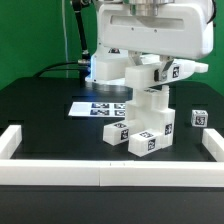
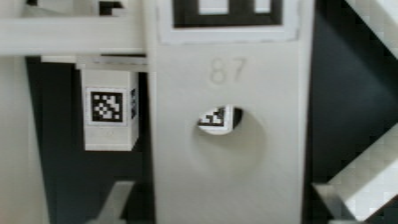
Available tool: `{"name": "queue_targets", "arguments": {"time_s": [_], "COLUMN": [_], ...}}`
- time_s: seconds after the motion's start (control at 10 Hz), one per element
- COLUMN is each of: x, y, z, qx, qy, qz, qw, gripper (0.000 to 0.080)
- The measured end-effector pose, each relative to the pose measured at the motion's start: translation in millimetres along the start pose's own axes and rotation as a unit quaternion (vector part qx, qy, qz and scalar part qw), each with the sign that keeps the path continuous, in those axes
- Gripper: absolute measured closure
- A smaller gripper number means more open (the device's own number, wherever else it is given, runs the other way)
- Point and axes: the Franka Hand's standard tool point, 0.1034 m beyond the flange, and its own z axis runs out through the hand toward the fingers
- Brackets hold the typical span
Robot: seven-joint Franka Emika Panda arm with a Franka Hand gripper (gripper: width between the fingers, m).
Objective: Assemble chair
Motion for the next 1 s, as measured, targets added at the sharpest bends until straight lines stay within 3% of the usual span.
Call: {"name": "queue_targets", "arguments": {"time_s": [1.0], "x": [-8.4], "y": [-2.5], "z": [8.6], "qx": [-0.004], "qy": [0.0], "qz": [-0.008], "qw": [1.0], "gripper": [0.0511]}}
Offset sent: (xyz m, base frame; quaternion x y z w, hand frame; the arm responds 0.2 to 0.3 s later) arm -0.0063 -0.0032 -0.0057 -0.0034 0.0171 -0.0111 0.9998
